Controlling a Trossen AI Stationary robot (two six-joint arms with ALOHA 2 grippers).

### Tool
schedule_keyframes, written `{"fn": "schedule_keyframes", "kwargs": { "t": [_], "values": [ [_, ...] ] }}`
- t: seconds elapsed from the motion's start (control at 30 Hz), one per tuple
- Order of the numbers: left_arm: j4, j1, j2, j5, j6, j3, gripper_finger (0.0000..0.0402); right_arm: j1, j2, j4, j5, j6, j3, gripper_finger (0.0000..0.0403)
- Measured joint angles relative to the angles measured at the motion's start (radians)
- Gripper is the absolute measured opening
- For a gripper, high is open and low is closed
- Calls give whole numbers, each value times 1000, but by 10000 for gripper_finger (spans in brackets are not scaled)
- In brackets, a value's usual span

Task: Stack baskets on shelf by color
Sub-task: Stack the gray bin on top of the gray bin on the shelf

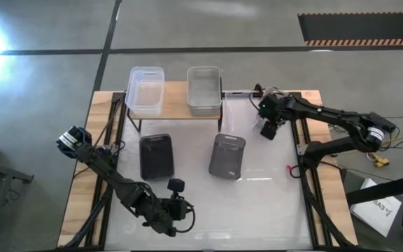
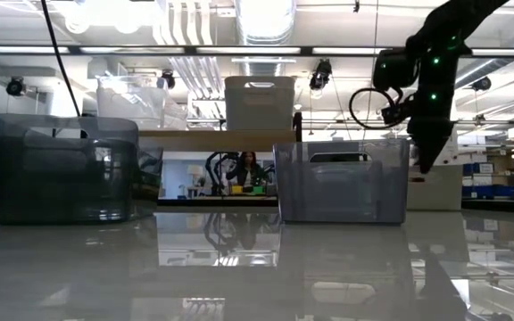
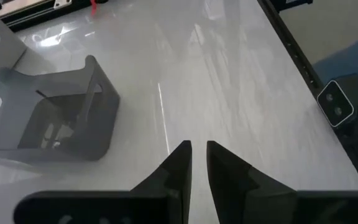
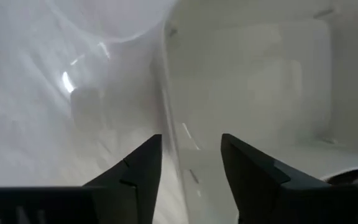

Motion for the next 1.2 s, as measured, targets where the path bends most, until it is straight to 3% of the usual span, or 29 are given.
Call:
{"fn": "schedule_keyframes", "kwargs": {
  "t": [0.2,0.33,0.4,0.57,0.8,1.0,1.2],
  "values": [
    [19,0,0,2,0,0,33,0,48,-4,-81,-24,0,104],
    [23,0,0,2,0,0,33,30,69,-10,-76,-16,0,44],
    [23,-1,0,2,0,0,33,71,65,-12,-79,-10,0,18],
    [29,-2,0,2,0,-1,33,236,40,-36,-78,71,20,10],
    [51,-2,0,2,3,-1,33,552,28,-65,-105,412,48,9],
    [65,-2,0,2,3,-1,33,948,29,-47,-138,795,48,9],
    [144,-2,1,0,14,-1,33,1336,41,200,-144,1085,48,9]
  ]
}}
